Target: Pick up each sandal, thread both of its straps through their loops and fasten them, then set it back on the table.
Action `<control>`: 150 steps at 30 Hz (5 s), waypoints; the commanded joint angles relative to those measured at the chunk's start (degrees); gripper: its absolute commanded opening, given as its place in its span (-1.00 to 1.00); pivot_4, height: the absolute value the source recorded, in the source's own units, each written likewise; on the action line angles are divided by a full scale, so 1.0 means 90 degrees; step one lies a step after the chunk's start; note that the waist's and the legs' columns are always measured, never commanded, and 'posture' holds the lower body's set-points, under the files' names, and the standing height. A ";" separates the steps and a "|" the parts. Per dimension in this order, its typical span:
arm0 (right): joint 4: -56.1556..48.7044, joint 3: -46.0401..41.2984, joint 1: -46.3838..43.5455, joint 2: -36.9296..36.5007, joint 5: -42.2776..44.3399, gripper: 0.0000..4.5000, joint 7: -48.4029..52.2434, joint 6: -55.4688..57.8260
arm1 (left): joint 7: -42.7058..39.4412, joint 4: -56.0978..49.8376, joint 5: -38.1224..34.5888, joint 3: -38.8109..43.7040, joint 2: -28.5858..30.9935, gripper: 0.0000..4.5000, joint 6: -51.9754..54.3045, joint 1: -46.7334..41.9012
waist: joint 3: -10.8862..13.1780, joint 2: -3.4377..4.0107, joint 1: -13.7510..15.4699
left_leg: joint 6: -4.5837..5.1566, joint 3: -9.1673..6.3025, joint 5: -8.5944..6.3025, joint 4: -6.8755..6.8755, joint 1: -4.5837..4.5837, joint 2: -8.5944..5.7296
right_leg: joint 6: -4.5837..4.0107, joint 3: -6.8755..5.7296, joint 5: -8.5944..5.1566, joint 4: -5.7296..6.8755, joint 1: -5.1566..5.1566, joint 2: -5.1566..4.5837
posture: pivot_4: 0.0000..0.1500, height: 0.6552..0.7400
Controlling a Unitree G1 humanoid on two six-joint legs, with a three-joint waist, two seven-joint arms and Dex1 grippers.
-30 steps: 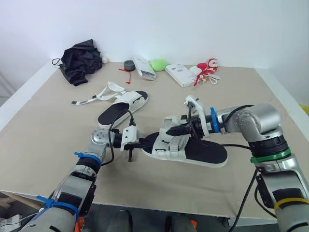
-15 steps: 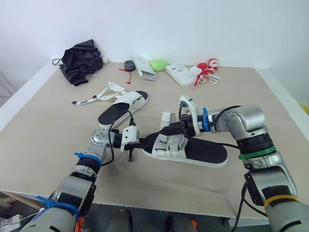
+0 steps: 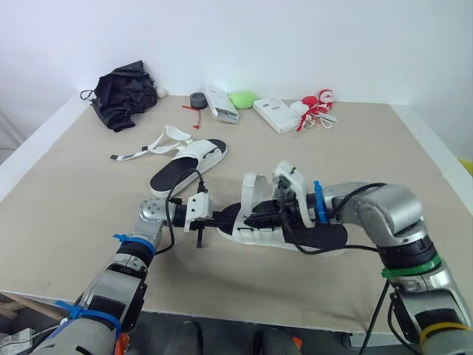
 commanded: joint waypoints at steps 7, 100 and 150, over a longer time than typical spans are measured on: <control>-0.0157 0.0027 -0.0076 0.0307 -0.0315 0.19 -0.0324 -0.0400 | 0.0019 0.0632 0.0653 -0.0456 0.0081 -1.00 0.0396 0.0550 | 0.0001 -0.0003 0.0000 | 0.0001 0.0001 0.0001 0.0000 0.0000 0.0000 | 0.0000 0.0000 0.0000 0.0000 0.0000 -0.0001 | 1.00 1.00; 0.2915 -0.1914 -0.0792 0.1381 0.2266 -0.98 -0.1450 0.2892 | 0.0039 0.0523 0.0591 -0.0472 0.0124 -1.00 0.0430 0.0757 | -0.0021 0.0019 -0.0001 | 0.0057 -0.0008 0.0035 0.0004 -0.0001 0.0004 | -0.0012 -0.0004 0.0027 0.0013 0.0008 0.0018 | 1.00 1.00; 0.2835 -0.0773 -0.1617 0.0932 0.0994 0.01 0.0113 0.1254 | 0.0025 0.0522 0.0603 -0.0545 0.0090 -1.00 0.0416 0.0735 | -0.0029 -0.0001 0.0006 | 0.0035 -0.0018 0.0021 0.0009 0.0022 0.0007 | -0.0018 -0.0006 0.0000 0.0012 0.0042 0.0026 | 1.00 1.00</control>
